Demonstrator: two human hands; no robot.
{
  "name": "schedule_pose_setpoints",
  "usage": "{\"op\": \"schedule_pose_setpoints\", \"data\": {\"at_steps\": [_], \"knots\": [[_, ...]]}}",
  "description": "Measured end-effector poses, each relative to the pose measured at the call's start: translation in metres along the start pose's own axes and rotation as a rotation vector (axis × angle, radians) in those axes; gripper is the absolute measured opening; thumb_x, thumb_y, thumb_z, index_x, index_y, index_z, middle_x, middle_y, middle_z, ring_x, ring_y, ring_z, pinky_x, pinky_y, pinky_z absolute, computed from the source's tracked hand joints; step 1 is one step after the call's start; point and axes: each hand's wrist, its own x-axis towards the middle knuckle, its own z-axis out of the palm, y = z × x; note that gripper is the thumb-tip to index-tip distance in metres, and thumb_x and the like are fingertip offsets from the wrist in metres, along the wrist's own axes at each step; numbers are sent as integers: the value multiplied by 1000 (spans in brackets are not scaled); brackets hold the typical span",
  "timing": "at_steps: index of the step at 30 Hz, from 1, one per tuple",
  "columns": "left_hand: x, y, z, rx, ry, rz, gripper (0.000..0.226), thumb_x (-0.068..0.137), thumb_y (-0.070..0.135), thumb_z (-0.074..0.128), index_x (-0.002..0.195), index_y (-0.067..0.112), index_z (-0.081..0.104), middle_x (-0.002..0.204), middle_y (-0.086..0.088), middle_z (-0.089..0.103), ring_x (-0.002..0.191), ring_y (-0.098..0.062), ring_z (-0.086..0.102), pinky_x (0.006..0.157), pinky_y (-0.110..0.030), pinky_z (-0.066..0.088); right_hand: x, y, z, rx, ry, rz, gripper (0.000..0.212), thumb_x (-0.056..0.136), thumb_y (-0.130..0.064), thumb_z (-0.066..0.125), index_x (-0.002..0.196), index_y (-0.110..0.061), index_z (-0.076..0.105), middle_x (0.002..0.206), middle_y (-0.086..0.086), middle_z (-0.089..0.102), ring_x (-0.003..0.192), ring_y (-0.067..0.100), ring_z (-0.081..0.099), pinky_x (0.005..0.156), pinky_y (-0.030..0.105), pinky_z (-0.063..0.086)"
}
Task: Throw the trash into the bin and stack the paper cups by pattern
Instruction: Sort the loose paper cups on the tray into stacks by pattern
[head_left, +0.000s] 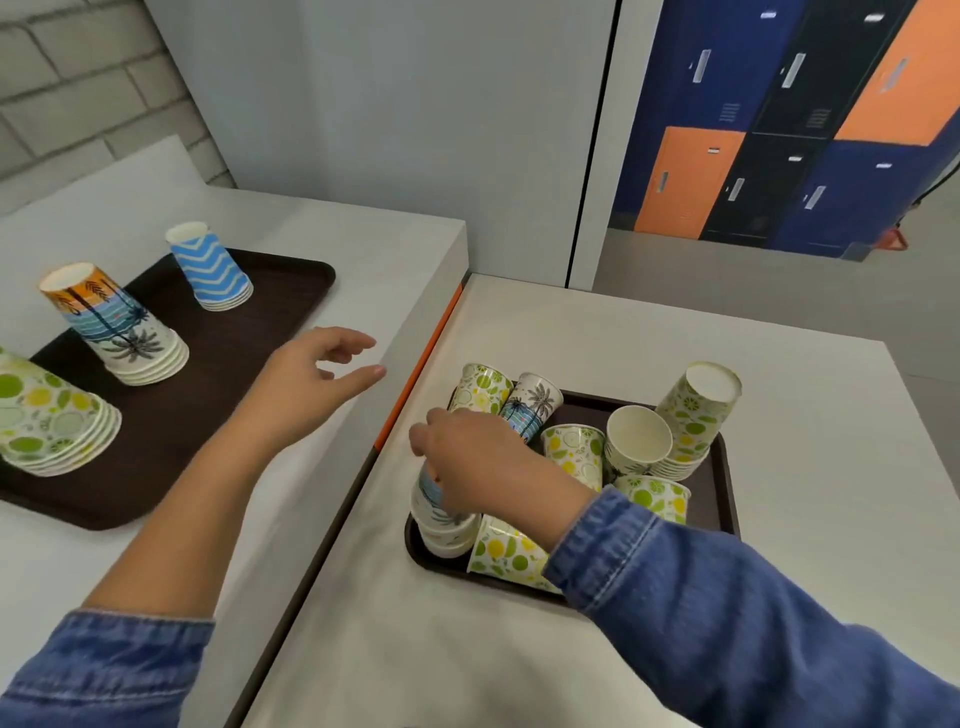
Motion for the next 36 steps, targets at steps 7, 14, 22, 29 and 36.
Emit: {"op": "schedule_pose_setpoints", "data": {"at_steps": [7,14,22,29,36], "knots": [[27,-7,49,-25,-89,-40,20,82,29,70,101,23,66,99,5,65,88,-4,59,69,-11,41,7,5,38,195,-115,-25,78,75,-33,76,140,-17,35,126,9,49,111,29,52,80,37,44],[60,-35,97,82,-252,-156,27,79,32,71,102,19,65,102,-2,64,90,-15,59,78,-28,47,7,112,5,411,393,330,31,92,-32,57,121,-21,59,120,3,58,107,22,57,88,35,45],[70,-54,149,25,-406,-479,71,75,49,72,130,10,48,127,-9,55,104,-20,55,79,-27,41,67,148,76,-361,-97,-38,47,86,-15,60,131,-21,49,126,9,48,116,28,44,92,39,36],[74,-55,170,172,-509,-441,73,74,52,70,128,6,48,126,-11,56,109,-24,56,77,-29,45,80,144,98,-467,-104,-70,25,93,-11,47,116,-13,58,121,10,51,113,30,46,93,42,36],[74,-56,170,216,-467,-435,72,68,53,74,119,6,53,117,-11,61,101,-25,60,75,-30,49,76,152,114,-457,-41,-74,35,89,-17,55,123,-17,50,126,10,49,118,31,45,100,47,32]]}}
